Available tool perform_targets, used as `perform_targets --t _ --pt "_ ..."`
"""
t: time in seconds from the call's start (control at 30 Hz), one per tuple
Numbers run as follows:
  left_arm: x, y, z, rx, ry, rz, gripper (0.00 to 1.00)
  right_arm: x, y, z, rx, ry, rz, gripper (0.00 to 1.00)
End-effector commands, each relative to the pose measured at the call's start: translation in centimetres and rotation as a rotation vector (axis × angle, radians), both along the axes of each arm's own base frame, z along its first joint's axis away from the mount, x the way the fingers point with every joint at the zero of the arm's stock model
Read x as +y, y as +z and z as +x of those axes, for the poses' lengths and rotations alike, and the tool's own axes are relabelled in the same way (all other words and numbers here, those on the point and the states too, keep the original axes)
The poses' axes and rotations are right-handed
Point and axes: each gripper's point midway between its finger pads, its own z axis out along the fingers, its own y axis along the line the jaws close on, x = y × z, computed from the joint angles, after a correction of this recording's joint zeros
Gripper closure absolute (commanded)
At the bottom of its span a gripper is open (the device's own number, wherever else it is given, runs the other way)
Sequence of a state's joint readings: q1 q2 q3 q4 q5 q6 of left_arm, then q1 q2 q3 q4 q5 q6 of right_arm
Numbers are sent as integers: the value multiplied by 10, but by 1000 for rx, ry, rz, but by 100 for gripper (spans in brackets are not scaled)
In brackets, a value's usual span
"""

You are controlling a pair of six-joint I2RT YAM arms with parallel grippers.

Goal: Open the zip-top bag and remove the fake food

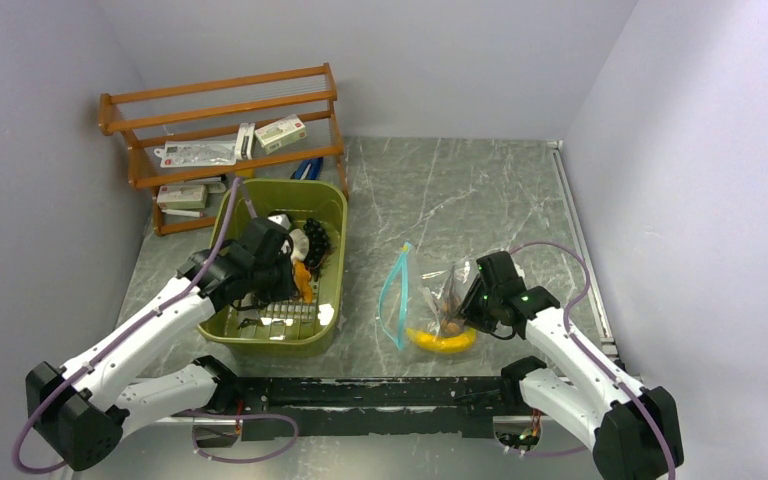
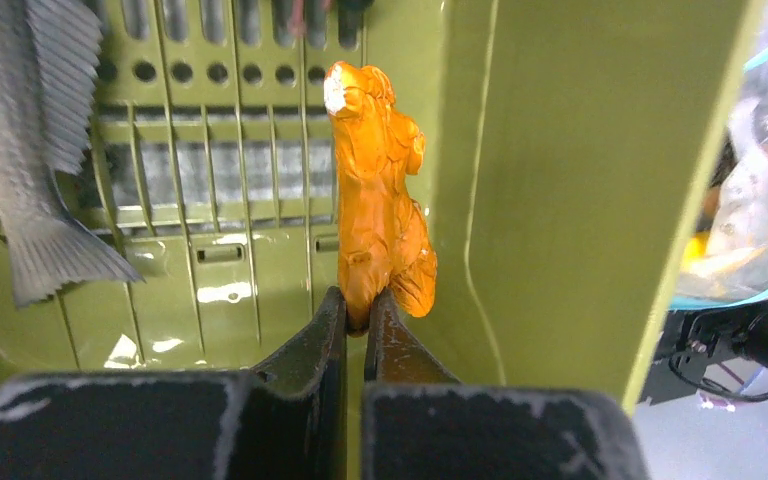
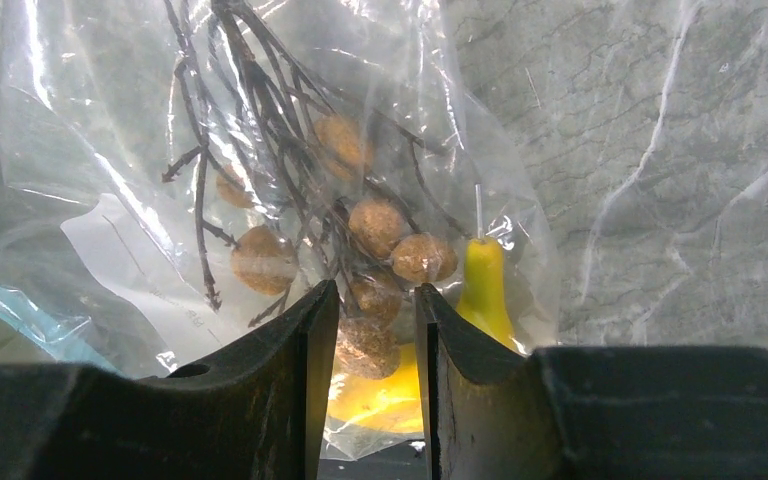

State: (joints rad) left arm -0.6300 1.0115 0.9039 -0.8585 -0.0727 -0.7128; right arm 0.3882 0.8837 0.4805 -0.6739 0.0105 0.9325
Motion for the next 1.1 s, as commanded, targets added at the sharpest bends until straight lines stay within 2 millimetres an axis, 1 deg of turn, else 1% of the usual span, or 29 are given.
perform_targets --t 0.0,0.1,0.17,0.3,0.43,0.57,0.6,0.67,0.7,0.73,0.8,0.83,0.9,0.97,1.07 --pt "-11 -11 -16 78 -11 -84 93 2 -1 0 4 18 -1 65" --pt "-10 -17 -17 78 6 -94 87 -1 -1 0 5 9 -13 66" --pt "-9 -16 -15 65 13 -91 82 -3 0 0 -1 4 -22 66" --pt "-8 -19 -14 71 -1 -69 83 -4 2 1 -8 3 -27 65" --pt "-9 -30 -19 117 -16 -49 85 -4 1 1 -3 4 -27 65" --pt "-8 -41 -24 147 -20 -45 79 -2 1 2 0 8 -20 65" --pt "-8 -44 -25 156 -15 -41 75 -1 1 2 0 9 -19 65" --pt "-3 -47 -25 164 7 -23 61 -1 0 1 3 10 -18 65" --pt "-1 -46 -25 160 20 -16 51 -1 0 1 2 9 -18 65" --pt "1 -42 -22 144 31 -9 44 -1 0 1 2 8 -17 65" --pt "4 -30 -16 95 48 -6 35 -1 1 2 -1 8 -16 65" --pt "5 -19 -12 62 58 -14 32 -1 1 2 -2 7 -16 65" --pt "4 3 -4 -6 57 -42 29 -1 2 2 -5 7 -17 65" --pt "-4 29 3 -85 29 -96 29 -2 2 3 -5 4 -21 65" --pt "-27 70 13 -205 -65 -222 31 -1 3 4 -6 2 -18 65"
